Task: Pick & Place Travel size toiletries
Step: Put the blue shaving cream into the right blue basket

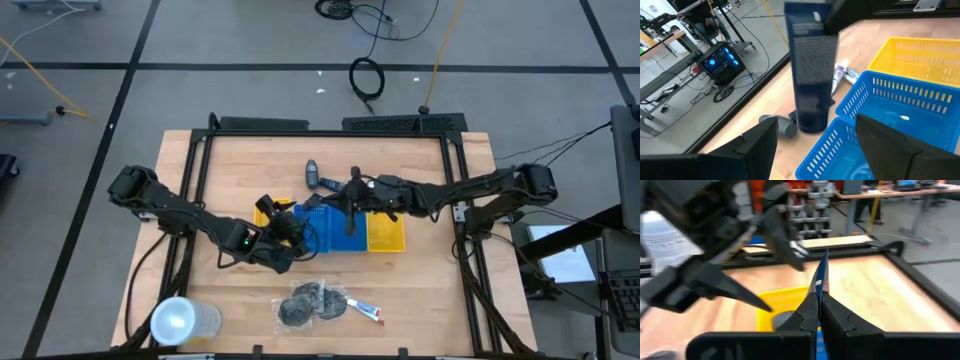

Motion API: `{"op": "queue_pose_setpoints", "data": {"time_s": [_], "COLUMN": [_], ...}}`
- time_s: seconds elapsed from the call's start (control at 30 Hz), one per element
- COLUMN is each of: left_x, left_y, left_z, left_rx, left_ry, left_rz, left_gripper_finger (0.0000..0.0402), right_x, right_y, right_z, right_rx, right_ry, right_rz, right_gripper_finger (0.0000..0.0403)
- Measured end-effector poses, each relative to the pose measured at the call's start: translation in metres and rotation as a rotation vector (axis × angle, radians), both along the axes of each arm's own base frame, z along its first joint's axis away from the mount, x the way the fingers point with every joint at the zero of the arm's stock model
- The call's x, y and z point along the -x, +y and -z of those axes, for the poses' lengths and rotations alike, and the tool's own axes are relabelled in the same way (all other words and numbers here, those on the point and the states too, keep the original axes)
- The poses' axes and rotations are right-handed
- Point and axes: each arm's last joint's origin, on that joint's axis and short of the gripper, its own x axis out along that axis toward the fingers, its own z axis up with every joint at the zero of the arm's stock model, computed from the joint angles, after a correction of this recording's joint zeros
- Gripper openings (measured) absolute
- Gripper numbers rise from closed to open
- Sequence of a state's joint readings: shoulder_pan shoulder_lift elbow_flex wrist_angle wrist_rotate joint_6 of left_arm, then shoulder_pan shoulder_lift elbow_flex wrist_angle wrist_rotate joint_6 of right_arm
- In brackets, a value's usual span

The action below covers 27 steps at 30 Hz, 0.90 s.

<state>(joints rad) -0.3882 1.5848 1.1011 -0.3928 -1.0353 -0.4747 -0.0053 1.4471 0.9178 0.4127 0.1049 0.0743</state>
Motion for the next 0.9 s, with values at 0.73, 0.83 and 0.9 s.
{"op": "queue_pose_setpoints", "data": {"time_s": [0.73,0.83,0.9], "left_x": [-0.002,-0.003,-0.004], "left_y": [0.005,0.009,0.011], "left_z": [0.0,0.0,0.0], "left_rx": [-0.001,0.004,0.006], "left_ry": [-0.004,-0.01,-0.012], "left_rz": [-0.02,-0.035,-0.043], "left_gripper_finger": [0.0267,0.0267,0.0267], "right_x": [0.069,0.07,0.07], "right_y": [0.002,0.002,0.002], "right_z": [0.043,0.046,0.047], "right_rx": [-0.061,-0.062,-0.062], "right_ry": [0.258,0.27,0.271], "right_rz": [0.116,0.113,0.113], "right_gripper_finger": [0.0,0.0,0.0]}}
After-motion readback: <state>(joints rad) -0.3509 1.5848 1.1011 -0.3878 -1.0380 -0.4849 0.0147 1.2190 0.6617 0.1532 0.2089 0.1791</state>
